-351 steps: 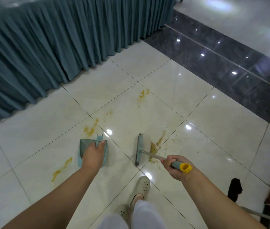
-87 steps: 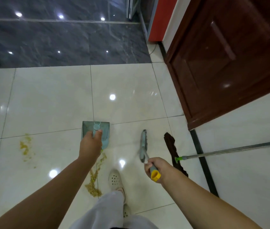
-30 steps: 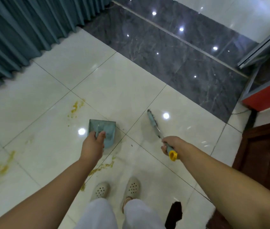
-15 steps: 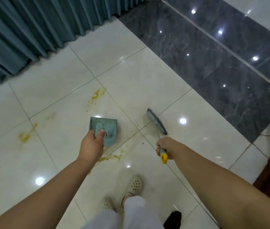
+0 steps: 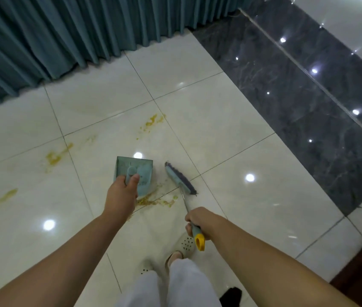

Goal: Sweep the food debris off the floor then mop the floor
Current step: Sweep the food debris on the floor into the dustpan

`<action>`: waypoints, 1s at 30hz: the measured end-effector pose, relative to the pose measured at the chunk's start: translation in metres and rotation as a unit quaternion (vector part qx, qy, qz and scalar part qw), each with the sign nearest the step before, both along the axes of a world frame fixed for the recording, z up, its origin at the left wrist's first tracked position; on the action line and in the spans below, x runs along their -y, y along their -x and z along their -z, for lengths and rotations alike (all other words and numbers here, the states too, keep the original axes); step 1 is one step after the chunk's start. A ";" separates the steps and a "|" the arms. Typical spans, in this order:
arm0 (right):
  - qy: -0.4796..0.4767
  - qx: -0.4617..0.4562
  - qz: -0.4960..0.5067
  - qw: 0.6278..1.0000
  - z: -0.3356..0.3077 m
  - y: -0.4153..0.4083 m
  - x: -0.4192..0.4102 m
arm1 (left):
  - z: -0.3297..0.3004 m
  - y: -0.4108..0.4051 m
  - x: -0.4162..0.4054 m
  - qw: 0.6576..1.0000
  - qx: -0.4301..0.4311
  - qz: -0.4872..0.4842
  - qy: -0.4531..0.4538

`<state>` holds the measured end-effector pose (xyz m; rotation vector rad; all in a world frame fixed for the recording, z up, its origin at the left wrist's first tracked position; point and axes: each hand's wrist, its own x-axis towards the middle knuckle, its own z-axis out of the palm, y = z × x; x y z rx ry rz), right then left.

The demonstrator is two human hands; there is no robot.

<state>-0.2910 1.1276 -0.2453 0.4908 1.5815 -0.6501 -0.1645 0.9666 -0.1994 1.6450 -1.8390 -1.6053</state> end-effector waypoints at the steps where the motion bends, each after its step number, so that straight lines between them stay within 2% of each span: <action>1: -0.002 0.007 -0.009 1.000 -0.002 -0.011 0.001 | 0.000 -0.012 0.001 1.000 -0.001 -0.005 -0.001; 5: -0.028 0.028 -0.042 0.998 -0.010 -0.045 0.002 | -0.002 -0.053 0.006 1.000 -0.002 -0.019 0.002; 9: -0.019 -0.013 -0.063 0.998 -0.020 -0.056 -0.004 | -0.003 -0.083 0.008 1.000 0.012 -0.013 0.013; 20: -0.021 -0.087 0.031 0.995 -0.031 -0.037 -0.045 | 0.006 -0.134 0.009 0.998 0.047 -0.030 -0.012; 24: -0.020 -0.079 0.057 0.995 -0.020 -0.047 -0.039 | 0.007 -0.151 0.010 0.998 0.045 -0.035 -0.014; 30: -0.001 -0.036 0.051 0.998 -0.008 -0.108 0.003 | 0.008 -0.171 0.012 0.997 0.020 -0.059 -0.040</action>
